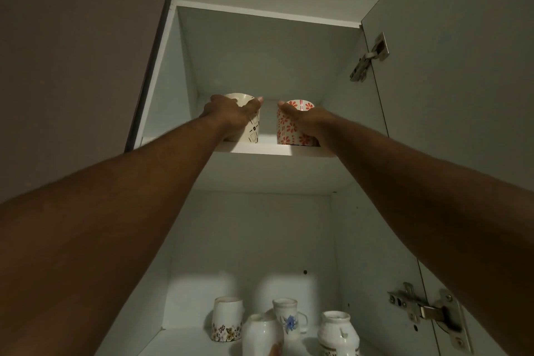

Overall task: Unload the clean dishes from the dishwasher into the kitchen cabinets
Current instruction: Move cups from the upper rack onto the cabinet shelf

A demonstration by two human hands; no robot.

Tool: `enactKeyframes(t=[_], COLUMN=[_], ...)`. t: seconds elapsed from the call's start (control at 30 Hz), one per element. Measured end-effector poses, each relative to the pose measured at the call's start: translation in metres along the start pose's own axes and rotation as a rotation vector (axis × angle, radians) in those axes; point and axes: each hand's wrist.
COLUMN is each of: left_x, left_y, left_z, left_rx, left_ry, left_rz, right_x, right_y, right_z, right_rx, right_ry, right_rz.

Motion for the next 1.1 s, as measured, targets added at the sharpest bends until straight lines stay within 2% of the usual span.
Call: enactKeyframes(t=[0.33, 0.63, 0.83, 1.0, 1.1], left_x=[0.006, 0.006, 0.005, 0.007, 0.009], left_y=[0.000, 0.003, 0.006, 0.006, 0.006], left_z=[0.009, 0.009, 0.001, -0.003, -0.006], left_rx=[0.061, 0.110, 0.185, 0.155, 0.116], left_ry=[0.014, 0.018, -0.059, -0.036, -0.030], left_rz=[0.035, 0.066, 0.253, 0.315, 0.315], right_x=[0.000, -0.001, -0.008, -0.008, -0.007], right_y=[0.001, -0.004, -0.012, -0.006, -0.006], right_z=[0.004, 0.010, 0.011, 0.005, 0.003], right_rx=[0.064, 0.007, -0.070, -0.035, -0.009], right_ry=[0.006, -0.013, 0.031, 0.133, 0.117], right_rz=[-0.082, -0.172, -0.309, -0.429, -0.461])
Point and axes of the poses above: each hand's wrist, its own z-axis towards the middle knuckle, its own y-axis out of the back of the hand, x = y × z, and after that the axes turned 15 degrees about -z, right-handed
